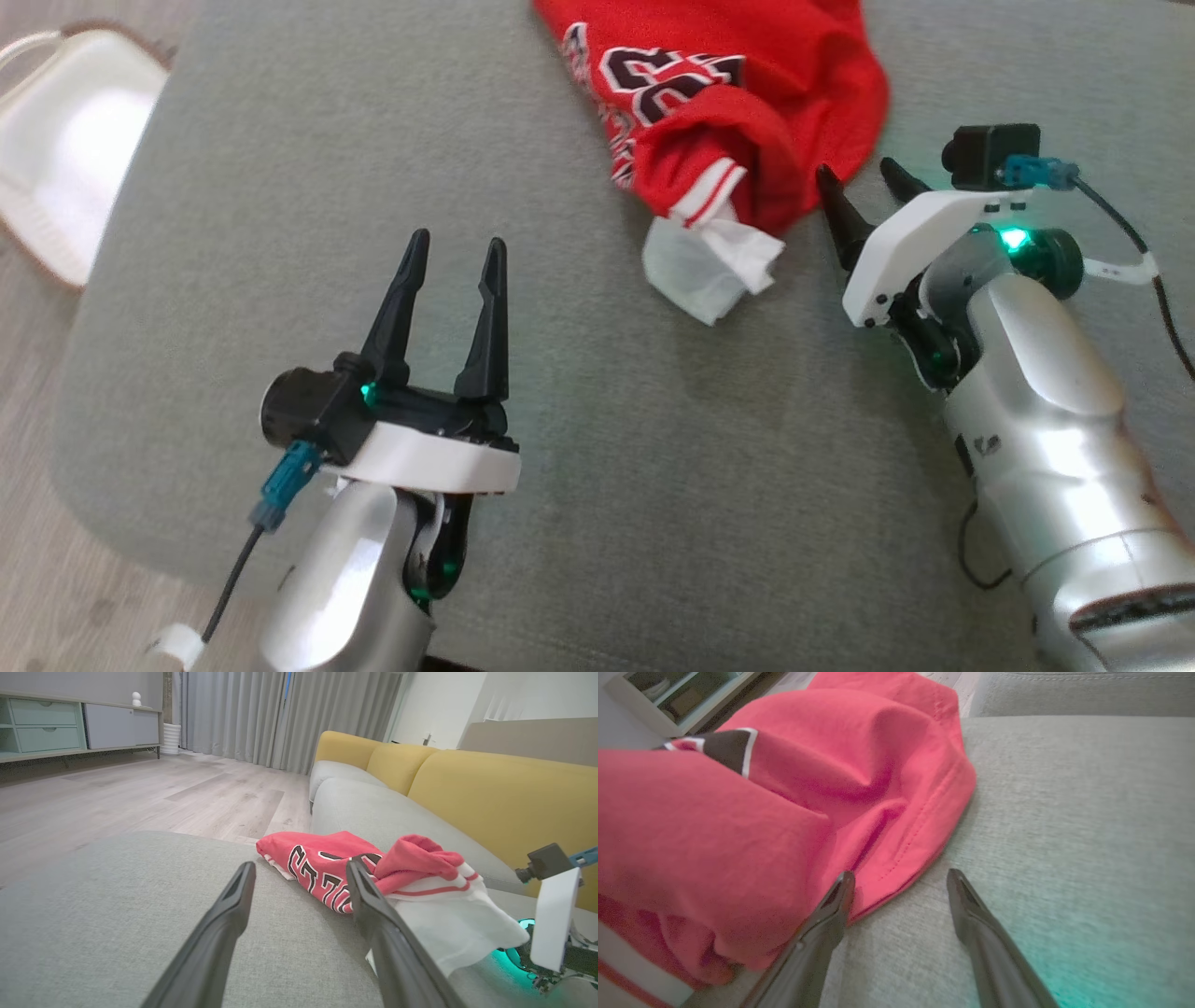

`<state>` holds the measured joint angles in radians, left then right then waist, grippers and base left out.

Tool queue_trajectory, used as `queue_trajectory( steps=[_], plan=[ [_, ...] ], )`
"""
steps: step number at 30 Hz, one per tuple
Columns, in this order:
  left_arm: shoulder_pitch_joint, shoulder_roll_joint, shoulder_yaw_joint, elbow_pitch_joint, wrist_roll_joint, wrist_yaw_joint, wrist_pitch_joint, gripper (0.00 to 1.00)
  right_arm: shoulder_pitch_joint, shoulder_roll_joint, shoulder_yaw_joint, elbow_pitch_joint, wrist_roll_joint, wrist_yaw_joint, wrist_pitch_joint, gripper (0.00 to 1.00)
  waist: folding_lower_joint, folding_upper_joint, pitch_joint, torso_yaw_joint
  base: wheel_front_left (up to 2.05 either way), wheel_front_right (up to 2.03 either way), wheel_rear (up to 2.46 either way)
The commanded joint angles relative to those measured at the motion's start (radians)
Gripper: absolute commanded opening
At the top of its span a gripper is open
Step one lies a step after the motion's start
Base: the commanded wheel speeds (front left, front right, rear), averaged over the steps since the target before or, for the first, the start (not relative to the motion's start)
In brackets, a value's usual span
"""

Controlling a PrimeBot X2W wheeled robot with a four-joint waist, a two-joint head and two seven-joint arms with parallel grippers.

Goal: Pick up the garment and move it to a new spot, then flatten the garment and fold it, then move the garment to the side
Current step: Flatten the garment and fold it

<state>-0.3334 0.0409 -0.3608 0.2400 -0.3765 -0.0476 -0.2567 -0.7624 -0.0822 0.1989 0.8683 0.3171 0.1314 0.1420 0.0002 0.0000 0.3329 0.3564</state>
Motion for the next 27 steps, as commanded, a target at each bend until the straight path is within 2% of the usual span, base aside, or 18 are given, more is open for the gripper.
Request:
queue_trajectory(
  steps=[1, 5, 6, 7, 12, 16, 18, 20, 27],
  plan=[
    [-0.036, 0.009, 0.023, -0.030, -0.006, 0.007, -0.005, 1.00, -0.032, 0.011, 0.026, -0.013, -0.008, -0.001, 0.000, 1.00, -0.0002, 0.0000, 0.012, 0.021, 0.00, 0.00, 0.00],
    [-0.038, 0.009, 0.010, -0.031, -0.019, 0.015, -0.005, 1.00, -0.066, 0.009, 0.061, 0.067, -0.011, -0.001, 0.009, 1.00, -0.0002, 0.0000, 0.019, 0.043, 0.00, 0.00, 0.00],
    [-0.038, 0.009, 0.009, -0.031, -0.020, 0.016, -0.005, 1.00, -0.074, 0.008, 0.066, 0.082, -0.009, -0.001, 0.004, 0.38, -0.0002, 0.0000, 0.020, 0.045, 0.00, 0.00, 0.00],
    [-0.038, 0.009, 0.008, -0.030, -0.021, 0.018, -0.005, 1.00, -0.081, 0.007, 0.069, 0.095, -0.008, -0.001, -0.005, 0.00, -0.0002, 0.0000, 0.020, 0.047, 0.00, 0.00, 0.00],
    [-0.028, 0.009, 0.016, -0.027, -0.018, 0.025, -0.005, 1.00, -0.102, 0.004, 0.084, 0.136, 0.012, -0.001, -0.064, 0.00, -0.0002, 0.0000, 0.009, 0.032, 0.00, 0.00, 0.00],
    [-0.024, 0.009, 0.027, -0.025, -0.009, 0.025, -0.005, 1.00, -0.108, -0.032, 0.100, 0.144, 0.031, -0.001, -0.104, 0.00, -0.0002, 0.0000, -0.012, -0.001, 0.00, 0.00, 0.00],
    [-0.023, 0.009, 0.032, -0.024, -0.004, 0.022, -0.005, 1.00, -0.112, -0.067, 0.112, 0.144, 0.033, -0.001, -0.115, 0.00, -0.0002, 0.0000, -0.020, -0.020, 0.00, 0.00, 0.00],
    [-0.023, 0.009, 0.034, -0.025, 0.000, 0.019, -0.005, 1.00, -0.120, -0.131, 0.118, 0.145, 0.051, -0.001, -0.117, 0.00, -0.0002, 0.0000, -0.034, -0.043, 0.00, 0.00, 0.00],
    [-0.020, 0.009, 0.034, -0.022, 0.004, 0.017, -0.005, 1.00, -0.140, -0.305, 0.172, 0.130, 0.066, -0.001, -0.084, 0.00, -0.0002, 0.0000, -0.058, -0.069, 0.00, 0.00, 0.00]
  ],
)
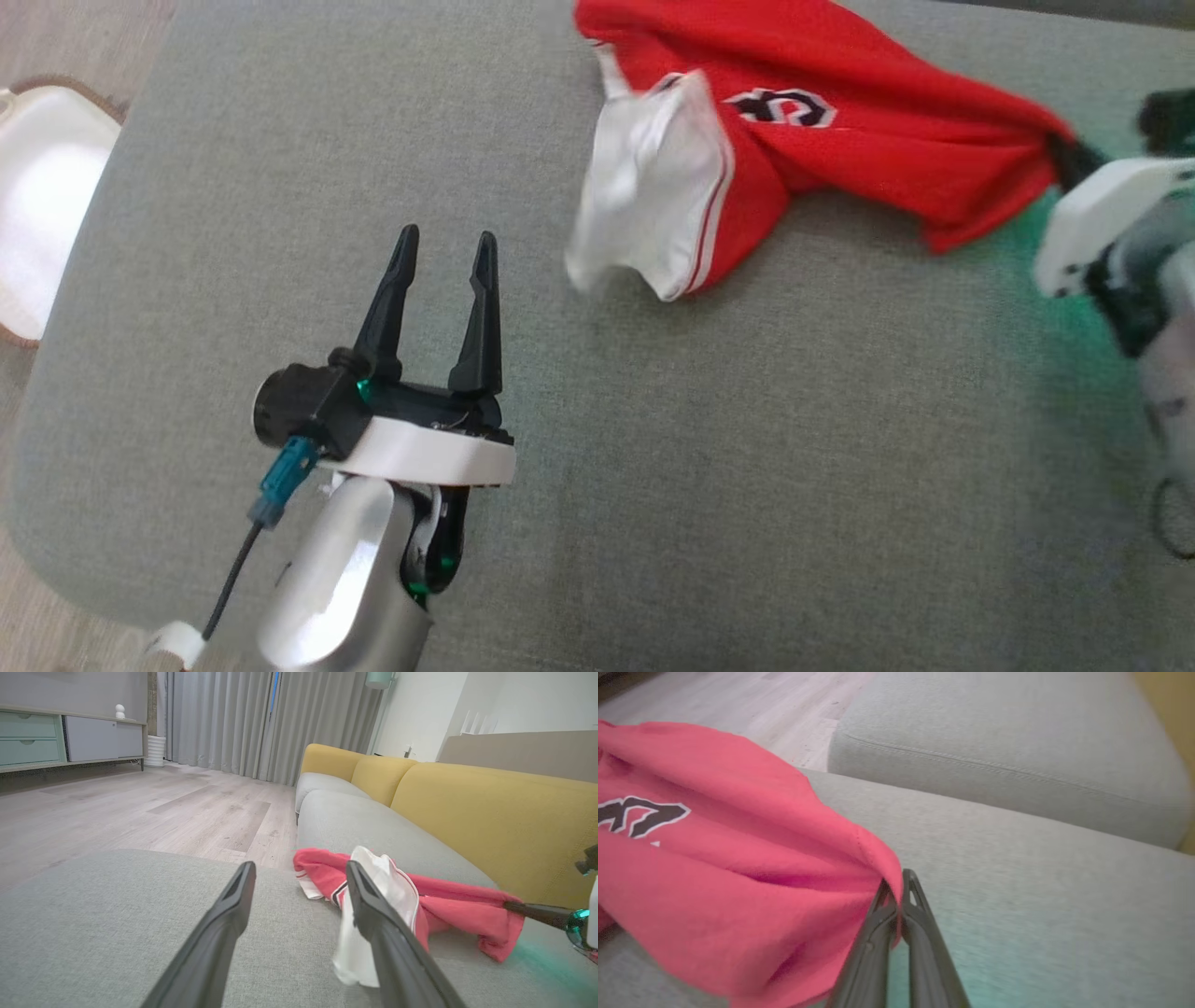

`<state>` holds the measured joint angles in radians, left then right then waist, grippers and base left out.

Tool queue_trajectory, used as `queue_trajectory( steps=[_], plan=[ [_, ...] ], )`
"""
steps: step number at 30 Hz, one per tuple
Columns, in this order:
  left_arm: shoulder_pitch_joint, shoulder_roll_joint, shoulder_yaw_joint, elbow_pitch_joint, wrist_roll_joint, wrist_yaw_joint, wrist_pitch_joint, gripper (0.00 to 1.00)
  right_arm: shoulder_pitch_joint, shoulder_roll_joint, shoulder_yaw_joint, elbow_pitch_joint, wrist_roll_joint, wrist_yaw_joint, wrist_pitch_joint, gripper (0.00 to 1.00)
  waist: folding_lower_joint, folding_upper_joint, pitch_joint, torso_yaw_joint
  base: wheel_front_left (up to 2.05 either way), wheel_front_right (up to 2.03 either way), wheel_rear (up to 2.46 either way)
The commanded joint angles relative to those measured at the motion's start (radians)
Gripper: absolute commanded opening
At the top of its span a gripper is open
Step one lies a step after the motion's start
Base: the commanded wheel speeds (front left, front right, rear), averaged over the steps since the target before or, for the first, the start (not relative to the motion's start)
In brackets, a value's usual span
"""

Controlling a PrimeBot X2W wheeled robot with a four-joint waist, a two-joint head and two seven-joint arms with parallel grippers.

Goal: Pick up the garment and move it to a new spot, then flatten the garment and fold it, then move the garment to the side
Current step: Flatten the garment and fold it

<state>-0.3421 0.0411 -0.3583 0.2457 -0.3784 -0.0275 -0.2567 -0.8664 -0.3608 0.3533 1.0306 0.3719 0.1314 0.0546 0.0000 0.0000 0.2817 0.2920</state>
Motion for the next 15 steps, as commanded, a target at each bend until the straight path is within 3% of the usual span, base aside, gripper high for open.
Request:
queue_trajectory(
  steps=[1, 5, 8, 9, 10, 15],
  plan=[
    [-0.012, 0.009, 0.031, -0.027, 0.006, -0.004, -0.005, 1.00, -0.036, -0.049, 0.029, -0.034, 0.012, -0.001, 0.010, 0.00, 0.0000, 0.0000, -0.009, -0.005, 0.00, 0.00, 0.00],
    [-0.009, 0.009, 0.032, -0.021, 0.007, -0.006, -0.005, 1.00, -0.025, -0.136, 0.099, -0.043, 0.008, -0.001, 0.037, 0.00, 0.0000, 0.0000, -0.021, -0.006, 0.00, 0.00, 0.00],
    [-0.007, 0.009, 0.036, -0.019, 0.010, -0.007, -0.005, 1.00, -0.012, -0.163, 0.125, -0.039, 0.019, -0.001, 0.055, 0.00, 0.0000, 0.0000, -0.027, -0.009, 0.00, 0.00, 0.00],
    [-0.005, 0.009, 0.039, -0.018, 0.012, -0.008, -0.005, 1.00, -0.006, -0.172, 0.133, -0.034, 0.025, -0.001, 0.061, 0.53, 0.0000, 0.0000, -0.030, -0.011, 0.00, 0.00, 0.00],
    [-0.004, 0.009, 0.042, -0.017, 0.015, -0.008, -0.005, 1.00, 0.000, -0.177, 0.137, -0.028, 0.034, -0.001, 0.065, 1.00, 0.0000, 0.0000, -0.034, -0.013, 0.00, 0.00, 0.00],
    [0.000, 0.009, 0.068, -0.023, 0.033, -0.008, -0.005, 1.00, -0.001, -0.161, 0.137, -0.030, 0.046, -0.001, -0.008, 1.00, 0.0000, 0.0000, -0.050, -0.042, 0.00, 0.00, 0.00]
  ],
)
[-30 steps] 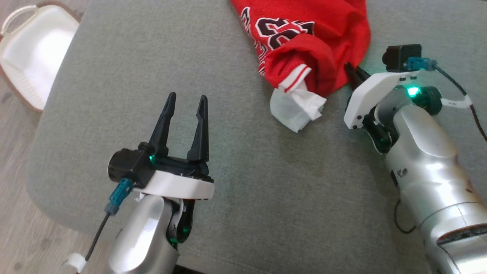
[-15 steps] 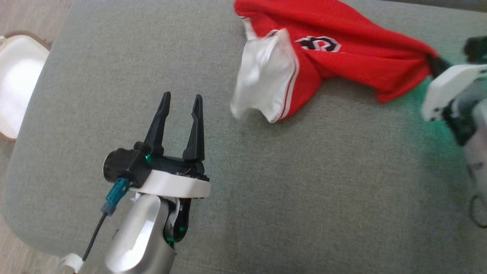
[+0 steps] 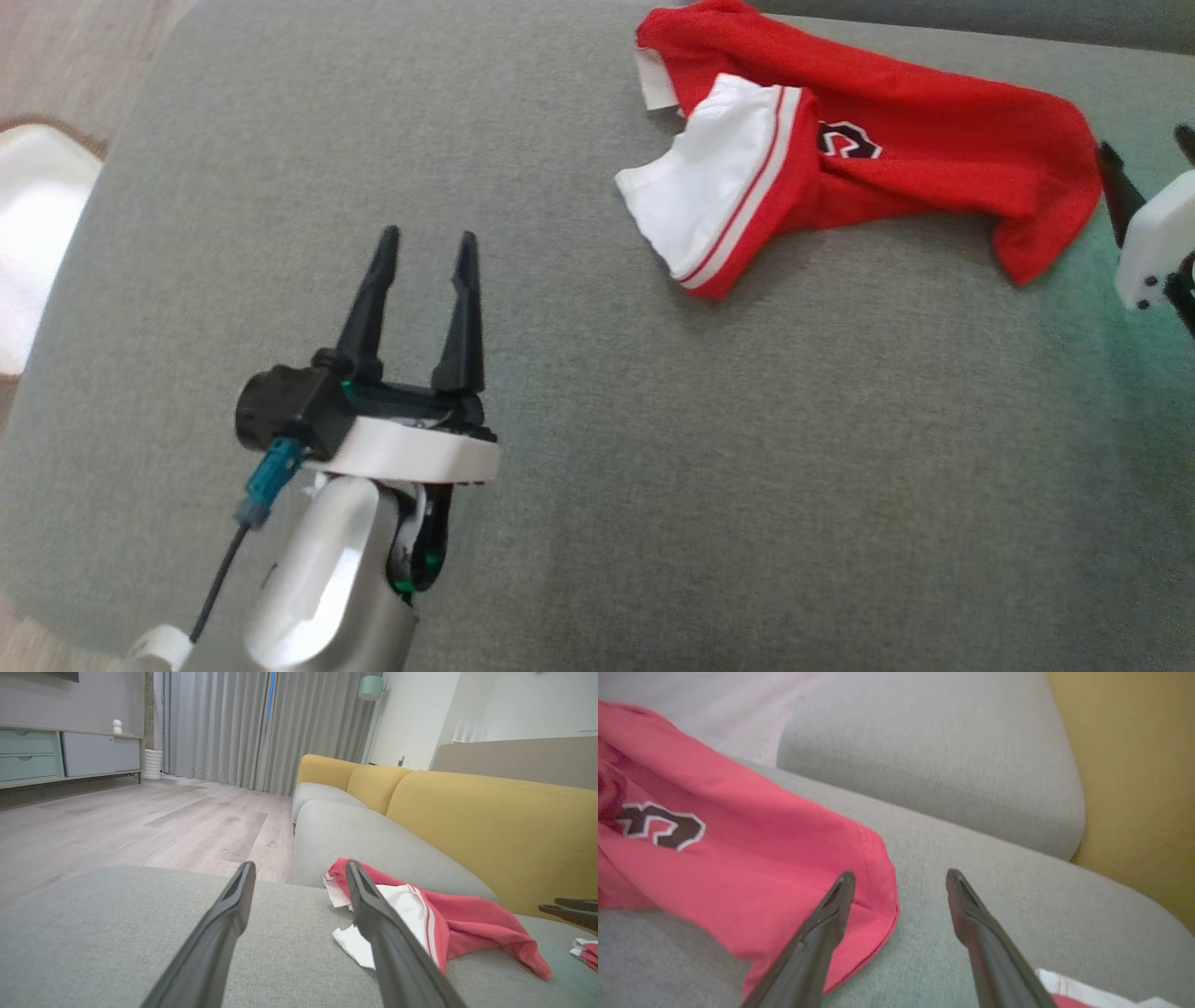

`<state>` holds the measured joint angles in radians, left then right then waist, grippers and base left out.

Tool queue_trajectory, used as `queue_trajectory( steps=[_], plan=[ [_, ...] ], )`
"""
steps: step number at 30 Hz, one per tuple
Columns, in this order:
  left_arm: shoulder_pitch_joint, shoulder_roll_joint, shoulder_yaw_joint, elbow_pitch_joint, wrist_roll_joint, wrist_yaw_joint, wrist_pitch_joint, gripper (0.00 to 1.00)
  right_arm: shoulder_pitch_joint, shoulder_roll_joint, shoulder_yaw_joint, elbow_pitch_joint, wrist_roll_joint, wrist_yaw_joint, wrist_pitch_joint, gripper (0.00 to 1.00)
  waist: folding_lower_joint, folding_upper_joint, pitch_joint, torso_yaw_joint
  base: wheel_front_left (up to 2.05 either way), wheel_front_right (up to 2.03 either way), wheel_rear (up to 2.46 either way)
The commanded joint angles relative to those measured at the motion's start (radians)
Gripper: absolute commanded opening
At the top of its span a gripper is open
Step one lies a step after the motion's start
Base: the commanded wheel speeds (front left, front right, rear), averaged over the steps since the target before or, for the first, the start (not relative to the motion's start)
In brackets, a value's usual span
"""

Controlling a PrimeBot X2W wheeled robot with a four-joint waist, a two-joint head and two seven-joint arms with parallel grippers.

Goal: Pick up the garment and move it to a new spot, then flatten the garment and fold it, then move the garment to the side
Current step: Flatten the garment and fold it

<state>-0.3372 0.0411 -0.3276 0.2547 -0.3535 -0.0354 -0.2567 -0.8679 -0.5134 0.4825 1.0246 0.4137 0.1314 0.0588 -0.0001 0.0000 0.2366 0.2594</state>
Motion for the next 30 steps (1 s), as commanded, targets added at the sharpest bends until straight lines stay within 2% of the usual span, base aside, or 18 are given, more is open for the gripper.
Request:
queue_trajectory(
  steps=[1, 8, 11, 17, 23, 26, 30],
  plan=[
    [-0.005, 0.009, 0.046, -0.034, 0.013, -0.001, -0.005, 1.00, -0.003, 0.003, -0.002, -0.025, 0.003, -0.001, -0.039, 1.00, 0.0001, 0.0000, -0.009, -0.017, 0.00, 0.00, 0.00],
    [0.007, 0.009, 0.100, -0.047, 0.028, -0.013, -0.005, 1.00, 0.015, 0.110, -0.100, -0.054, -0.005, -0.001, -0.244, 1.00, 0.0001, 0.0000, -0.046, -0.095, 0.00, 0.00, 0.00],
    [0.014, 0.009, 0.118, -0.050, 0.032, -0.017, -0.005, 1.00, 0.052, 0.156, -0.152, -0.098, -0.014, -0.001, -0.295, 1.00, 0.0001, 0.0000, -0.064, -0.128, 0.00, 0.00, 0.00],
    [0.031, 0.009, 0.140, -0.052, 0.023, -0.023, -0.005, 1.00, 0.221, 0.255, -0.276, -0.300, -0.062, -0.001, -0.319, 1.00, 0.0001, 0.0000, -0.091, -0.187, 0.00, 0.00, 0.00],
    [0.036, 0.009, 0.147, -0.023, -0.009, -0.027, -0.005, 1.00, 0.488, 0.400, -0.406, -0.562, -0.136, -0.001, -0.320, 1.00, 0.0001, 0.0000, -0.092, -0.227, 0.00, 0.00, 0.00],
    [0.028, 0.009, 0.146, 0.000, -0.014, -0.029, -0.005, 1.00, 0.574, 0.434, -0.430, -0.637, -0.169, -0.001, -0.320, 1.00, 0.0001, 0.0000, -0.077, -0.245, 0.00, 0.00, 0.00],
    [-0.002, 0.009, 0.145, 0.052, 0.003, -0.029, -0.005, 1.00, 0.597, 0.450, -0.445, -0.701, -0.193, -0.001, -0.320, 1.00, 0.0001, 0.0000, -0.051, -0.273, 0.00, 0.00, 0.00]
  ],
)
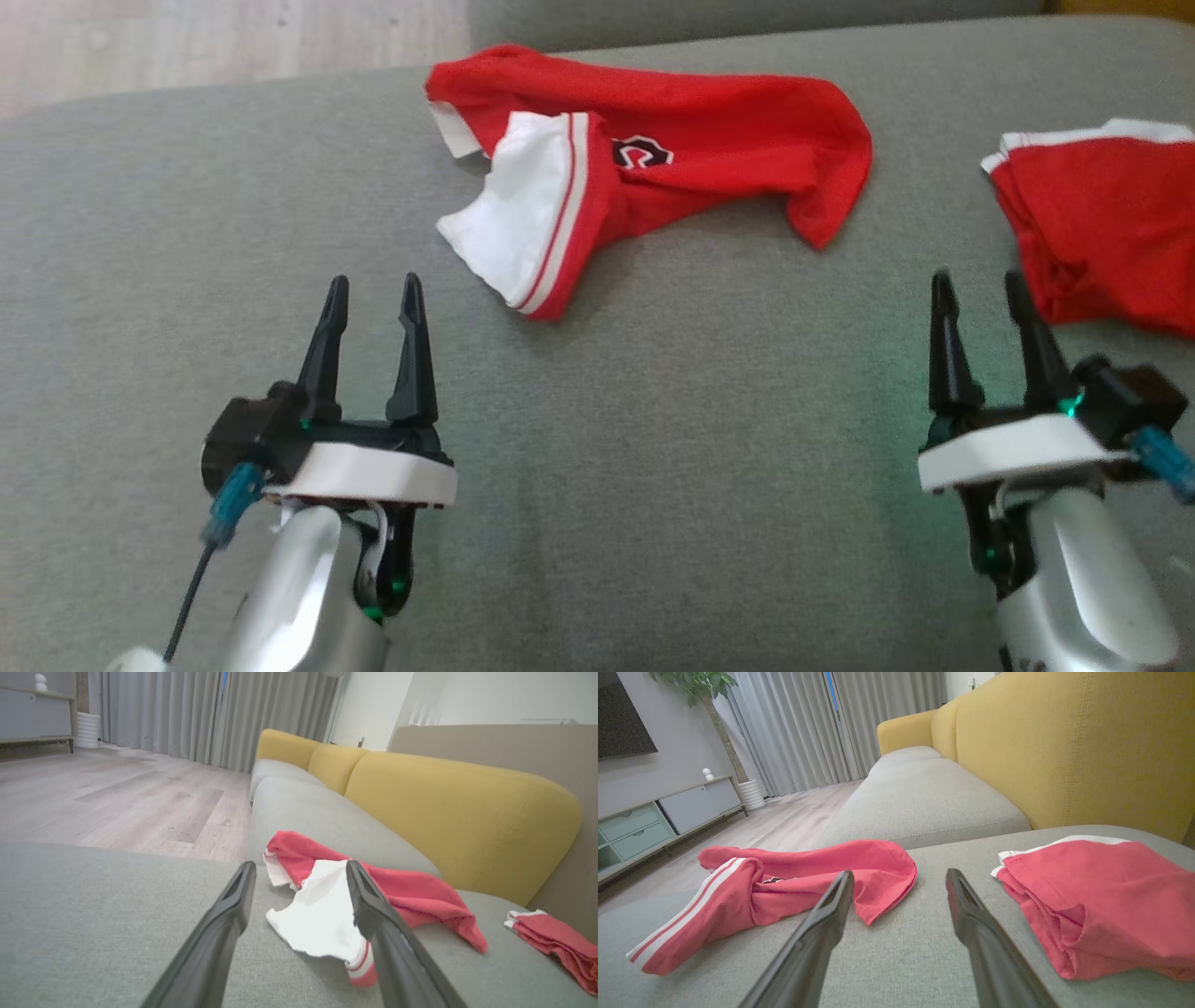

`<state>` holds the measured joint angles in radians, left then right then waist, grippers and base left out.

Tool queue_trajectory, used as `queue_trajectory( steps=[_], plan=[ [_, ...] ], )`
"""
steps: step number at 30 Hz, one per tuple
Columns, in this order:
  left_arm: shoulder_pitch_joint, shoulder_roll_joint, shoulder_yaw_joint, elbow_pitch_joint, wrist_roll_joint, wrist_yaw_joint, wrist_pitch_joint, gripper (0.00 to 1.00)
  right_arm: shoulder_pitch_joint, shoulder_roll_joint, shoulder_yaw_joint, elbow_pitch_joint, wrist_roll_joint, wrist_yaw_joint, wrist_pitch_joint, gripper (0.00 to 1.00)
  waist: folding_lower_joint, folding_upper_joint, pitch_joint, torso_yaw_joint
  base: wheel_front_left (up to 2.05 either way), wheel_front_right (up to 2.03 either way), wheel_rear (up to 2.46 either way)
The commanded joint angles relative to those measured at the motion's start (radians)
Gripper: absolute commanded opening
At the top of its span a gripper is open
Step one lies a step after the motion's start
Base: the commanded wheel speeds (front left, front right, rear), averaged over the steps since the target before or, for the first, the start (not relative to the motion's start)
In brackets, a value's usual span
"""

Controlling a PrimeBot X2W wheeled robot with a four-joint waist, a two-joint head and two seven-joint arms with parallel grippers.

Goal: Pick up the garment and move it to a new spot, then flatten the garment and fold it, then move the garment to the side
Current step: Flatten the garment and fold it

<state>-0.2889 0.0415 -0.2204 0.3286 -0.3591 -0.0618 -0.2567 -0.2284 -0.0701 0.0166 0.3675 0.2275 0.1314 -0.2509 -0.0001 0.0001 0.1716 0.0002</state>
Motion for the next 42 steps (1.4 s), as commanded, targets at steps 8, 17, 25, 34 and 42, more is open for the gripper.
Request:
queue_trajectory(
  steps=[8, 17, 25, 34, 42],
  plan=[
    [-0.191, 0.010, 0.034, 0.184, 0.013, -0.004, 0.031, 1.00, -0.059, 0.014, 0.013, -0.099, -0.018, -0.001, -0.003, 1.00, 0.0001, -0.0001, 0.073, -0.061, 0.00, 0.00, 0.00],
    [-0.387, 0.041, 0.050, 0.461, -0.005, 0.015, 0.141, 1.00, -0.066, 0.019, 0.034, -0.110, -0.008, -0.001, -0.004, 1.00, 0.0001, -0.0001, 0.142, -0.130, 0.00, 0.00, 0.00],
    [-0.462, 0.060, 0.056, 0.608, -0.016, 0.015, 0.138, 1.00, -0.067, 0.020, 0.035, -0.105, 0.018, -0.001, -0.008, 1.00, 0.0001, -0.0001, 0.162, -0.154, 0.00, 0.00, 0.00],
    [-0.527, 0.071, 0.051, 0.716, -0.024, 0.005, 0.120, 1.00, -0.070, 0.020, 0.051, -0.096, 0.032, -0.001, -0.010, 1.00, 0.0001, -0.0001, 0.172, -0.157, 0.00, 0.00, 0.00],
    [-0.579, 0.070, 0.014, 0.783, -0.026, -0.040, 0.128, 0.00, -0.070, 0.020, 0.047, -0.100, 0.027, -0.001, -0.011, 1.00, 0.0001, -0.0001, 0.180, -0.151, 0.00, 0.00, 0.00]
  ],
)
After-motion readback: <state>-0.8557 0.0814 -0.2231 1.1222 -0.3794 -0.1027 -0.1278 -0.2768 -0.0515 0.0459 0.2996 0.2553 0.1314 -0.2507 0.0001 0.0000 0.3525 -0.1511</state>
